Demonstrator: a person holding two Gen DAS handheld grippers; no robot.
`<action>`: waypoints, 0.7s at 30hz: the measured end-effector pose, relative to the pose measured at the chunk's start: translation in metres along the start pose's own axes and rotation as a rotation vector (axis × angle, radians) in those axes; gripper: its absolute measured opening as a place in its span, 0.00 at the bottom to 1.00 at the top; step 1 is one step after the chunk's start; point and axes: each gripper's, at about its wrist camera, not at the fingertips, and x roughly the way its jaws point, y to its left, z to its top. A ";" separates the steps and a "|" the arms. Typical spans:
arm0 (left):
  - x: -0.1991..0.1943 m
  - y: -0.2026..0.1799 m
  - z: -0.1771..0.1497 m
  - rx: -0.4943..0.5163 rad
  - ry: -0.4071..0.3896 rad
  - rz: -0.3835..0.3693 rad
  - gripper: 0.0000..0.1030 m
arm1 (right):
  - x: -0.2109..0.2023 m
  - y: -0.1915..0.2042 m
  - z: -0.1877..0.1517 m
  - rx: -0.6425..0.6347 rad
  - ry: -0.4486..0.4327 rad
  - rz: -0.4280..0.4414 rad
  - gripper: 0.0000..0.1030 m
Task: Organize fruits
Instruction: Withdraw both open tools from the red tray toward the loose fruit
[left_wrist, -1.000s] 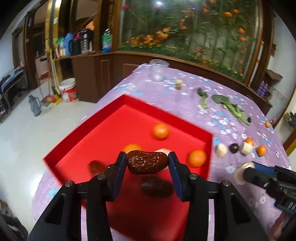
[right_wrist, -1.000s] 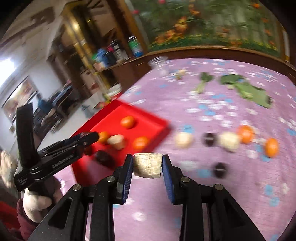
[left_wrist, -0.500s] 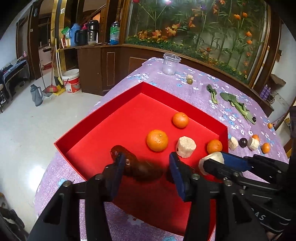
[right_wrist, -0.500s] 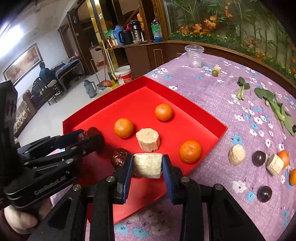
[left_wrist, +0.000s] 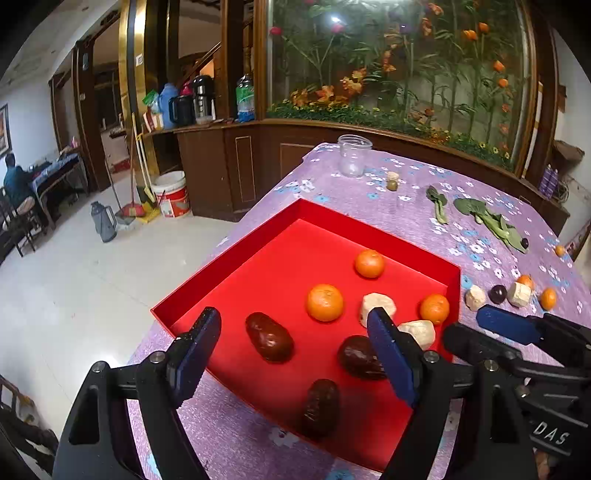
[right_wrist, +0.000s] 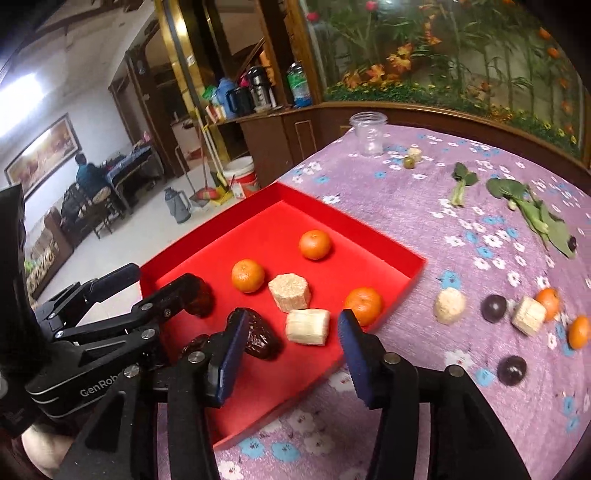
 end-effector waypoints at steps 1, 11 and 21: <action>-0.002 -0.003 -0.001 0.007 -0.002 0.004 0.78 | -0.002 -0.002 -0.001 0.010 -0.003 -0.002 0.55; -0.021 -0.025 -0.003 0.058 -0.010 0.001 0.78 | -0.030 -0.026 -0.015 0.099 -0.033 -0.027 0.58; -0.034 -0.045 -0.005 0.093 -0.015 -0.010 0.78 | -0.051 -0.036 -0.028 0.123 -0.063 -0.032 0.61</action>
